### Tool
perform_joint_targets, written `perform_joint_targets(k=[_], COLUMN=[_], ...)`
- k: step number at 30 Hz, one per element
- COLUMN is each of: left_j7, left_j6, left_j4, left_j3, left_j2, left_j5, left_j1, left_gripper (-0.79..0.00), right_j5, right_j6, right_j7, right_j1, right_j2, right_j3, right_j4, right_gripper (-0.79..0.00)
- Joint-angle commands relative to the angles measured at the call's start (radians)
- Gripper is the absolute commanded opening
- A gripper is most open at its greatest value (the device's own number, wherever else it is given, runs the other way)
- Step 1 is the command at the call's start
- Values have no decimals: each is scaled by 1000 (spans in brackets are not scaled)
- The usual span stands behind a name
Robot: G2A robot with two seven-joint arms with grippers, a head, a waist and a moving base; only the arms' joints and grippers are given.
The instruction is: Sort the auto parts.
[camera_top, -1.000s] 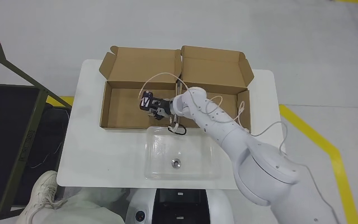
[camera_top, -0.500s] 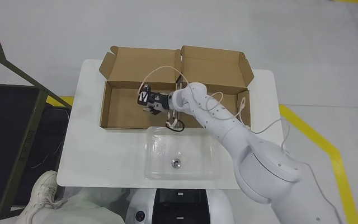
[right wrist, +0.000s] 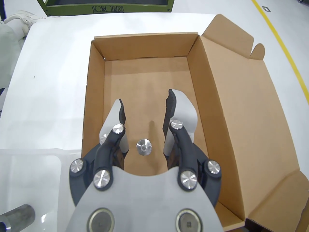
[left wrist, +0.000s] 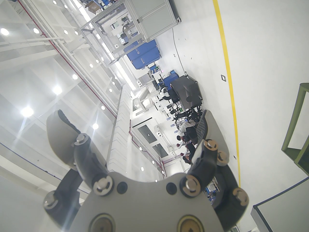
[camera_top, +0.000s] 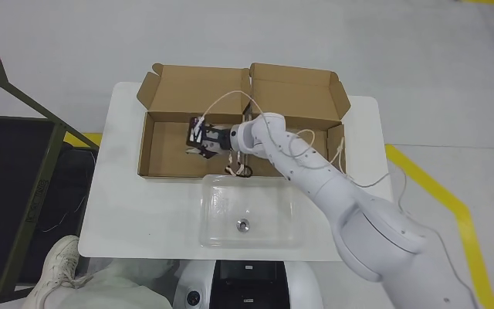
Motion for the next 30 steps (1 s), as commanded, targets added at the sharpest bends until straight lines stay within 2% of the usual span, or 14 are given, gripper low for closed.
perform_joint_targets(k=[1, 10, 18, 24, 30], left_j7=[0, 0, 0, 0, 0], left_j6=[0, 0, 0, 0, 0], left_j4=[0, 0, 0, 0, 0], left_j3=[0, 0, 0, 0, 0], left_j2=[0, 0, 0, 0, 0], left_j5=[0, 0, 0, 0, 0], left_j1=[0, 0, 0, 0, 0], left_gripper=[0, 0, 0, 0, 0], right_j5=[-10, -41, -70, -68, -67], right_j6=[4, -8, -83, -150, -213], right_j7=[16, 156, 316, 421, 492], right_j1=[-18, -156, -361, -518, -623], right_j2=[22, 143, 251, 308, 344], right_j3=[21, 172, 358, 479, 554], right_j4=[-52, -347, -691, -916, -1051], right_gripper=[-419, -403, -376, -345, -311])
